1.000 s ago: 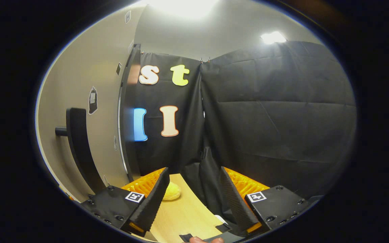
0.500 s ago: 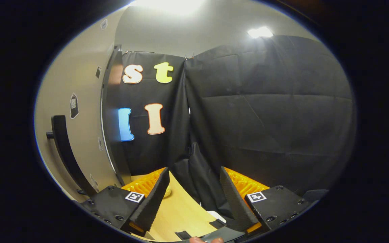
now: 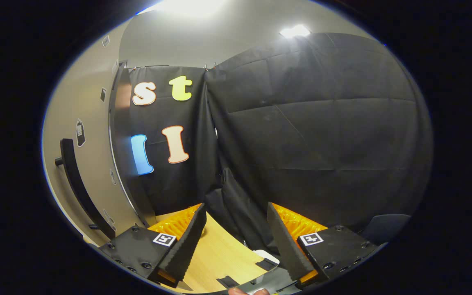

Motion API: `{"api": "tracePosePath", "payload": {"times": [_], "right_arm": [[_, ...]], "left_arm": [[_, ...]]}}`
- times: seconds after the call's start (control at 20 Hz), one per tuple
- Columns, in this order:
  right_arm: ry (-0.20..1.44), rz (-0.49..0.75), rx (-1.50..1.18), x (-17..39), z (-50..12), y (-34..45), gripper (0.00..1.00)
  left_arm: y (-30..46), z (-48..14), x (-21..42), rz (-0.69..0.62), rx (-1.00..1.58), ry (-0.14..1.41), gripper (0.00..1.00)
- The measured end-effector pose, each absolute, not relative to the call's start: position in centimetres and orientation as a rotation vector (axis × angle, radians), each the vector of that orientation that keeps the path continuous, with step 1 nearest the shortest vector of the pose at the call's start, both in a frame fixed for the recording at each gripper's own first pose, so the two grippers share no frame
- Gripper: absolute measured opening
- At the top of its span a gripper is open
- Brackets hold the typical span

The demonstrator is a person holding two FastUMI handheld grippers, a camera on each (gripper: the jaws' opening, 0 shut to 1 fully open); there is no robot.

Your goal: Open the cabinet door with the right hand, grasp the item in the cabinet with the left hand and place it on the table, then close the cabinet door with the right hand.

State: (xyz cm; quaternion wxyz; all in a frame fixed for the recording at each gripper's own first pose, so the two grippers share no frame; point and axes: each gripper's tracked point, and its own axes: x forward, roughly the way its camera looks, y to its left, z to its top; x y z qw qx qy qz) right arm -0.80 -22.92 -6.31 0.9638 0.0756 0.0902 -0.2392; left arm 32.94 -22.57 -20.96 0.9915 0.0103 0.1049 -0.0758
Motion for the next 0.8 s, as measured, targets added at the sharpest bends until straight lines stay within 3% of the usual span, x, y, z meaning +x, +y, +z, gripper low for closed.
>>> {"api": "tracePosePath", "payload": {"times": [0.05, 0.2, 0.3, 0.35, 0.75, 0.8], "right_arm": [[0.180, -0.489, 0.147, -1.1, -6.3, -23.0, 0.90], [0.199, -0.474, 0.128, -1.2, -7.0, -22.4, 0.94], [0.225, -0.461, 0.120, -1.2, -7.7, -22.5, 0.94], [0.245, -0.449, 0.129, -1.1, -8.1, -22.3, 0.94], [0.297, -0.367, 0.134, 0.6, -10.3, -21.8, 0.91], [0.308, -0.355, 0.146, 0.8, -10.7, -21.4, 0.94]], "left_arm": [[-22.5, -20.8, 33.0, -0.148, 0.023, 0.206, 0.51], [-22.6, -20.8, 32.8, -0.154, 0.008, 0.212, 0.52], [-22.5, -20.4, 32.8, -0.144, 0.015, 0.202, 0.80], [-22.3, -20.2, 32.9, -0.140, 0.023, 0.201, 0.84], [-21.2, -16.7, 32.2, -0.120, 0.073, 0.147, 0.84], [-21.6, -15.9, 32.5, -0.131, 0.070, 0.127, 0.84]]}}
